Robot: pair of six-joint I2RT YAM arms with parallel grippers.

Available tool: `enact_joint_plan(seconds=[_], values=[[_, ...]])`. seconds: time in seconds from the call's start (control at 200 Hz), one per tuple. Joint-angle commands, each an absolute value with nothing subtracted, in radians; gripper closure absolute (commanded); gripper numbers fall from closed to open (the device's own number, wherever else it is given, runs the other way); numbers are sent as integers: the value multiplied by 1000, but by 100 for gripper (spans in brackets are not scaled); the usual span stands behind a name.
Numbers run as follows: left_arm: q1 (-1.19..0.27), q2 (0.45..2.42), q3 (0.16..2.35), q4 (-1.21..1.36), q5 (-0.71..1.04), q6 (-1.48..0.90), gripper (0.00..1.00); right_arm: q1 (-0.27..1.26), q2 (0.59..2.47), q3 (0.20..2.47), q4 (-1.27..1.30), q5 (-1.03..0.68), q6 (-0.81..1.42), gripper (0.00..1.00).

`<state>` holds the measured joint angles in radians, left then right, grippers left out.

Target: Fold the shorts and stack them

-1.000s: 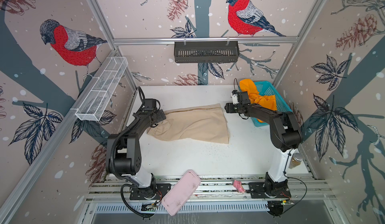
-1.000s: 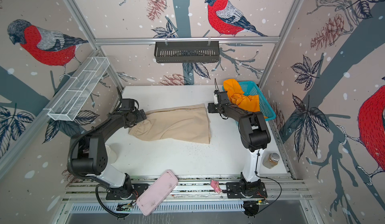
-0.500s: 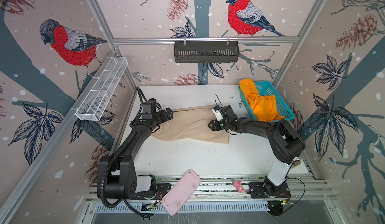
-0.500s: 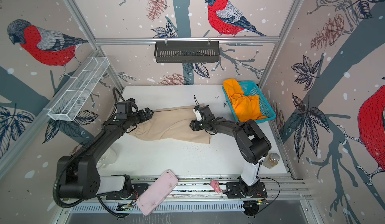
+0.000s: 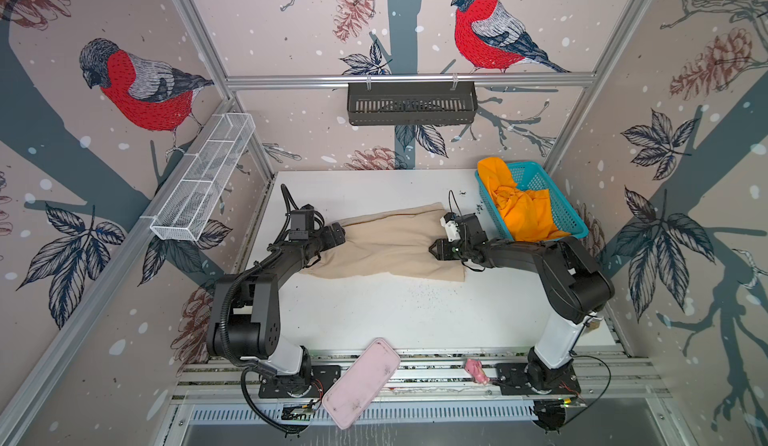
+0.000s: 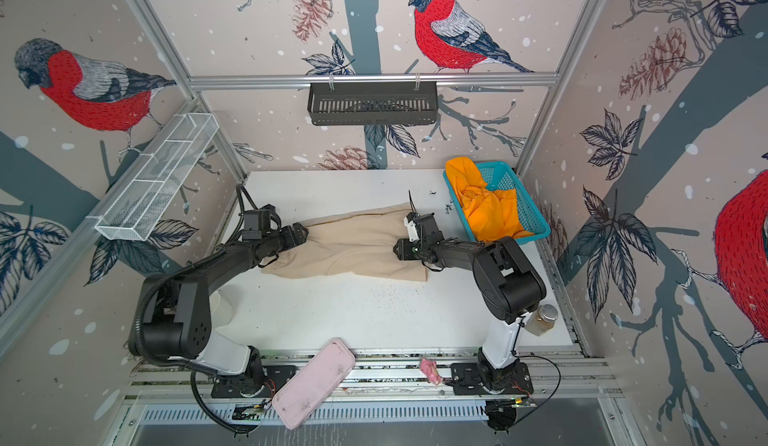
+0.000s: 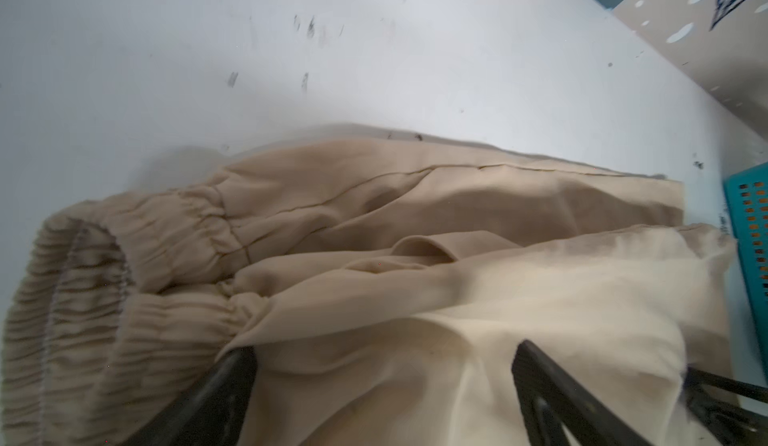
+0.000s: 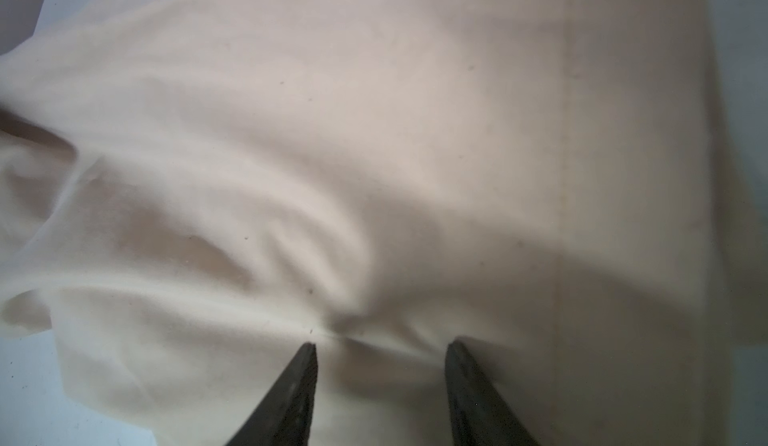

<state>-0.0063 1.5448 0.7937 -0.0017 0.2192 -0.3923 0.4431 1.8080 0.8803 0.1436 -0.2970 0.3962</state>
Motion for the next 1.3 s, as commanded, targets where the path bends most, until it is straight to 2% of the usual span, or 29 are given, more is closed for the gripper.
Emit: enact_joint_plan(seconds=[0.0,0.175,0.38,0.595,0.825,1.055,1.21,1.296], values=[[0,1569,780,49,165,-378,3,408,1810,860,33,-259,402,47],[-20,1597,787,99,279,-382,3,349,1808,861,1,-251,373,47],[-61,1447,895,-84,203,-378,3,337,1736,893,-34,-219,327,44],[-55,1209,929,-172,18,-389,3,534,1661,940,-95,-39,243,37],[-28,1120,919,-193,33,-386,3,665,1735,944,-72,-90,302,35],[-27,1118,913,-209,91,-385,3,612,1745,890,-152,-91,333,33],[-28,1103,907,-237,94,-391,3,494,1689,862,-228,-56,300,32],[-27,1090,905,-258,58,-398,3,489,1634,896,-226,-36,252,31]])
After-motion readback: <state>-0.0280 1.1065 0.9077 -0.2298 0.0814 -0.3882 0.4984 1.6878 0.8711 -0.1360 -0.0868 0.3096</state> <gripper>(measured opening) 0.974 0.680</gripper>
